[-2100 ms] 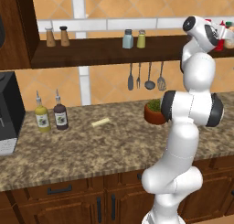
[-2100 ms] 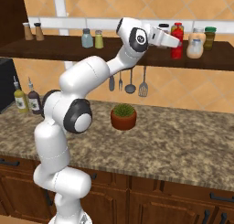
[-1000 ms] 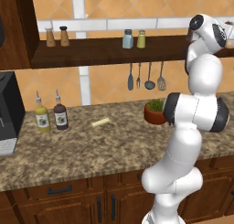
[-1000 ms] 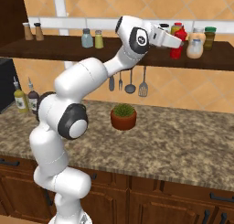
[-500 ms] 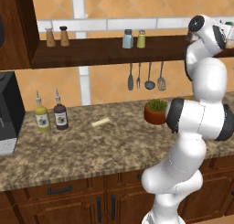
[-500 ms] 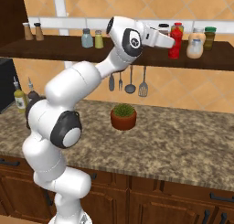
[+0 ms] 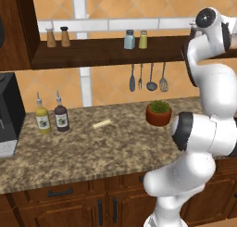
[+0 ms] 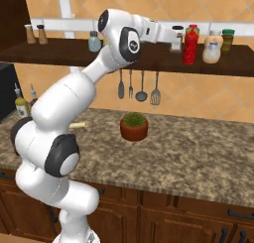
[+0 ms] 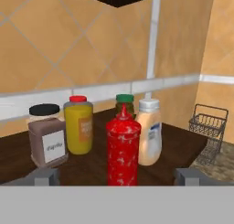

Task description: Put the shaker and condiment bottle from the counter next to their counterparts in the cabinet.

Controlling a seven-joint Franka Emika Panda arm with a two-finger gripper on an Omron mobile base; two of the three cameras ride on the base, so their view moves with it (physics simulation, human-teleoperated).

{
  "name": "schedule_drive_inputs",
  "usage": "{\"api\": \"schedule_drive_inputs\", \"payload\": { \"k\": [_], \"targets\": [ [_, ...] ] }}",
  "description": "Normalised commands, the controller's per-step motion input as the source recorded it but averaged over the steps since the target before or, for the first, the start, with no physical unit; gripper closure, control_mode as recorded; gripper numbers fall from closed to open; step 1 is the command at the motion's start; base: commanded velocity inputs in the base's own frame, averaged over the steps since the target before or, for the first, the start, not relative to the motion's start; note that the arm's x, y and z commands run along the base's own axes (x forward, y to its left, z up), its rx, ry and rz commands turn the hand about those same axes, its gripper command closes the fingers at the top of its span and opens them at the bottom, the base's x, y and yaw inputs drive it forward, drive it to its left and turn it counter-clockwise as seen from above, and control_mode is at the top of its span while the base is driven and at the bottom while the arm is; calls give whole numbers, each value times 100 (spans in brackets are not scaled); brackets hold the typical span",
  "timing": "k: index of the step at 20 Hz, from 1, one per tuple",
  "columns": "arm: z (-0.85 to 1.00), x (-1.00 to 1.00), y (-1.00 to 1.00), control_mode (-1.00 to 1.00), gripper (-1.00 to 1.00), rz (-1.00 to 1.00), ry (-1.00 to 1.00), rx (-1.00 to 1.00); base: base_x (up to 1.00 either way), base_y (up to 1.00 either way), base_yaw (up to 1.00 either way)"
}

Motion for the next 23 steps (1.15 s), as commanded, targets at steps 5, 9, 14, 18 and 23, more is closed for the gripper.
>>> {"api": "schedule_drive_inputs", "payload": {
  "k": [5,9,14,18,23],
  "targets": [
    [28,-78,82,-100,-100,12,0,0,0,0,0],
    [0,-77,77,-100,-100,10,0,-3,0,0,0],
    [0,-96,91,-100,-100,13,-4,-10,0,0,0],
    [0,-100,91,-100,-100,7,-6,-10,0,0,0],
    [0,-97,72,-100,-100,0,-5,-3,0,0,0]
  ]
}}
